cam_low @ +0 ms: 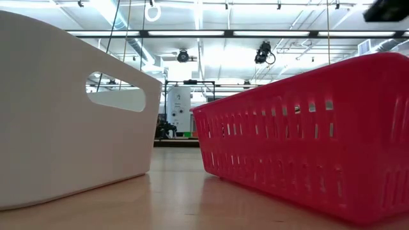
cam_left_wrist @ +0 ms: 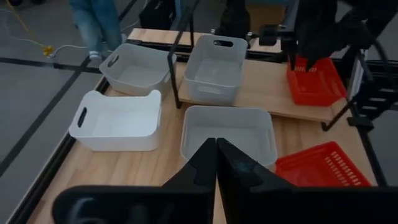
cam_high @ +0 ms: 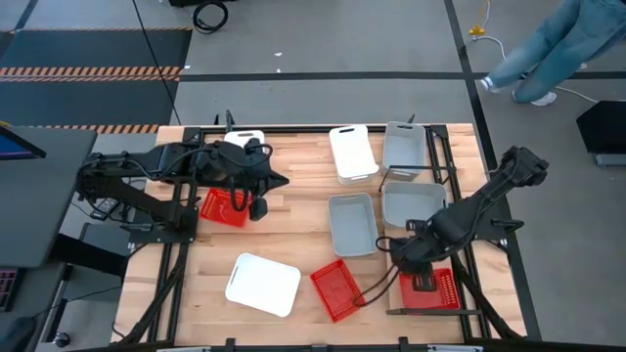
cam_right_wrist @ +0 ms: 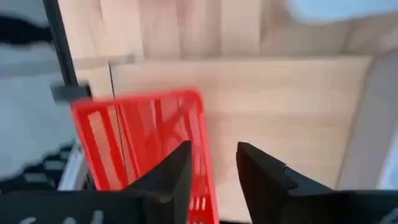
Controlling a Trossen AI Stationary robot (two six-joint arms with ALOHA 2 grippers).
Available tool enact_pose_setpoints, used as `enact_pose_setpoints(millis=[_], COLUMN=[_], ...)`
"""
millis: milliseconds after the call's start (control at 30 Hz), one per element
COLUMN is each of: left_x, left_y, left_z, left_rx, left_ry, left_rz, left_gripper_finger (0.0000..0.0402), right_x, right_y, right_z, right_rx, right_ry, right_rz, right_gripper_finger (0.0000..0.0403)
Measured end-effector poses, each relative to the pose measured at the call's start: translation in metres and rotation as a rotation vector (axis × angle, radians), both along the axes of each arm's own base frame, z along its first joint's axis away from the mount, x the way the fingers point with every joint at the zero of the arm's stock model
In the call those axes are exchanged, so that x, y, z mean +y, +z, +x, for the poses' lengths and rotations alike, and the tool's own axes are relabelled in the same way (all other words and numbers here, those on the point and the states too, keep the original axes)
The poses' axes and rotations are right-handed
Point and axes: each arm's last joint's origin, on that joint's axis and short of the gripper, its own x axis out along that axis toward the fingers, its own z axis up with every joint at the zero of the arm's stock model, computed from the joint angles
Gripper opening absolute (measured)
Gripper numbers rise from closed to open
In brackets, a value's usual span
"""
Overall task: Stack baskets on shelf by color
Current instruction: Put the bottom white bin on the shelf
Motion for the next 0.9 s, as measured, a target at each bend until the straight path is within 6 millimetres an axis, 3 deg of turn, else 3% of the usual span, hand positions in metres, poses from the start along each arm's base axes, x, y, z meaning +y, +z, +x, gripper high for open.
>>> enact_pose_setpoints(millis=[133,300,500,700,900], left_x=[0.001,0.001,0.004,-0.018,-0.040], left_y=[-0.001,-0.012,-0.047,-0.060,-0.065], left_z=[0.002,0.009,0.018,0.010,-0.009], left_rx=[0.003,0.068,0.345,0.543,0.670], left_ry=[0.021,0.075,0.127,0.003,0.251], left_rz=[0.010,-0.015,-0.127,-0.302,-0.508], left_gripper_finger=[0.0030,0.0055,0.0109,0.0167,0.0202], right_x=[-0.010,-0.025,-0.043,-0.052,-0.059], right_y=[0.016,0.022,0.029,0.030,0.027], right_z=[0.009,0.029,0.053,0.060,0.055], right_rx=[-0.111,-0.211,-0.343,-0.362,-0.312], right_ry=[-0.146,-0.310,-0.440,-0.503,-0.727], right_rz=[-0.046,-0.027,0.072,0.093,0.045], right_gripper_finger=[0.0139,0.0139,0.0138,0.0138,0.0138])
